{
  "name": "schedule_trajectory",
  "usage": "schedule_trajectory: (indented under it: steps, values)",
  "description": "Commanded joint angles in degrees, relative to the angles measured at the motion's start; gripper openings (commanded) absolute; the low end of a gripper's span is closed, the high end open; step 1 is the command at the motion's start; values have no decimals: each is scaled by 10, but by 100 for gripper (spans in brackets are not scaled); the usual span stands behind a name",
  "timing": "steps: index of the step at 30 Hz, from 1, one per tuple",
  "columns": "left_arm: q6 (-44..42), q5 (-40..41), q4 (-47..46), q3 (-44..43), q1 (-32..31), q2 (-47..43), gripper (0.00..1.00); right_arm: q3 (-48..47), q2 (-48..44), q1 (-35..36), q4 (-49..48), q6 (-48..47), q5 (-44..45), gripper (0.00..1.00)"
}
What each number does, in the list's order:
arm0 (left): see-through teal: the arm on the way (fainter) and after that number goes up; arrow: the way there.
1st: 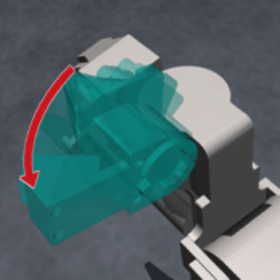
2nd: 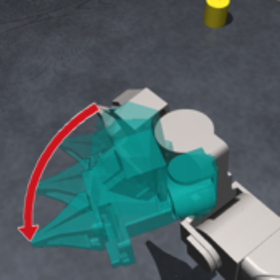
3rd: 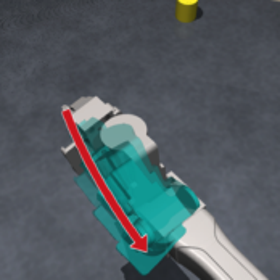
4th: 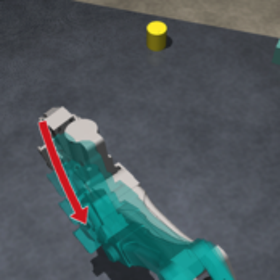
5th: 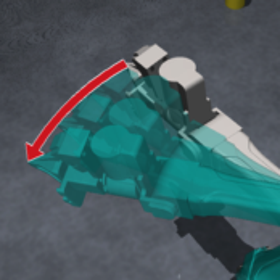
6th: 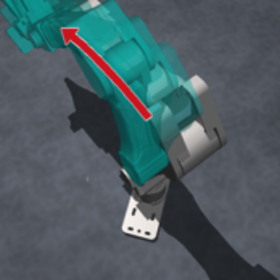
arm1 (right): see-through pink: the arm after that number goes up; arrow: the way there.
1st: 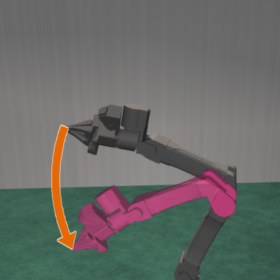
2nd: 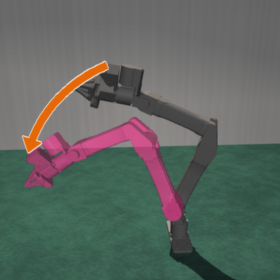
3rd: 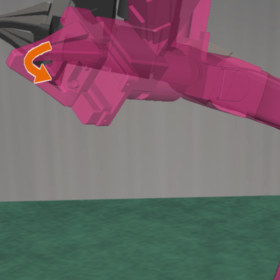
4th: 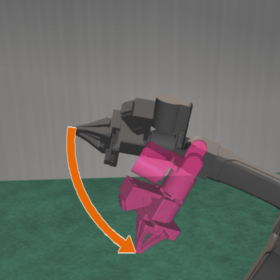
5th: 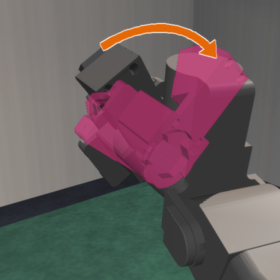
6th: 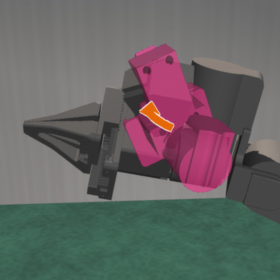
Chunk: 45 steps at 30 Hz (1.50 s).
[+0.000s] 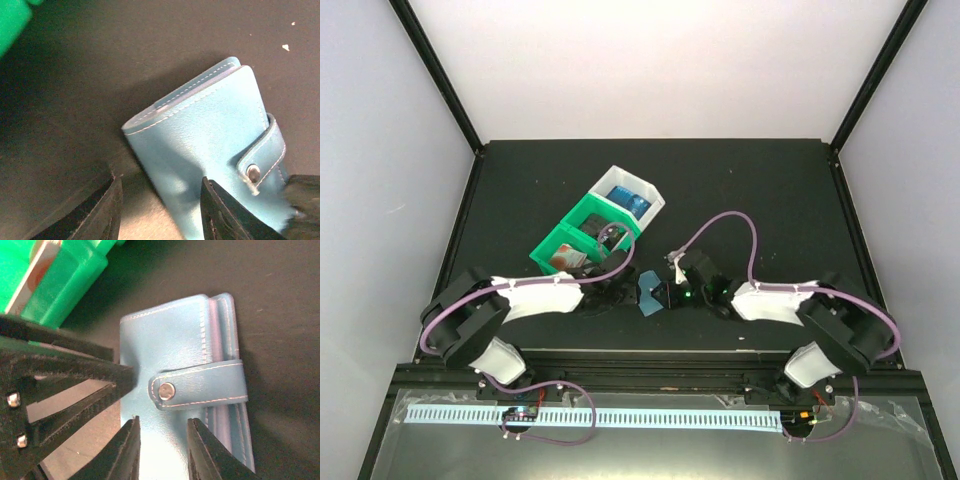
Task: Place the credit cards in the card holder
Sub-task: Close the card holder at the center of the board, then reset both arms
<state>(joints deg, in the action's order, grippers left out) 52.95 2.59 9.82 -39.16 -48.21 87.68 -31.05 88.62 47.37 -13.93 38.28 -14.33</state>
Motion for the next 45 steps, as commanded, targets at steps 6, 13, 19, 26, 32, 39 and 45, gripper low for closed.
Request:
schedule_trajectory:
  steps: [6, 13, 19, 26, 32, 39, 45]
  values:
    - [-53, 41, 64, -14, 12, -118, 53, -109, -161, -10, 322, -23, 159, 43]
    - [-110, 72, 106, -17, 13, -273, 85, -150, -316, -11, 458, -51, 299, 63]
    - [-163, 130, 175, -34, 17, -441, 99, -164, -489, -11, 512, -81, 403, 79]
    - [-228, 179, 250, -86, 19, -591, 99, -196, -644, -11, 563, -108, 484, 86]
    - [-262, 240, 315, -141, 19, -646, 99, -237, -703, -11, 619, -115, 528, 91]
    - [-284, 282, 357, -172, 19, -676, 99, -257, -715, -11, 653, -118, 543, 96]
    - [-296, 289, 363, -186, 19, -685, 99, -253, -712, -11, 653, -113, 537, 98]
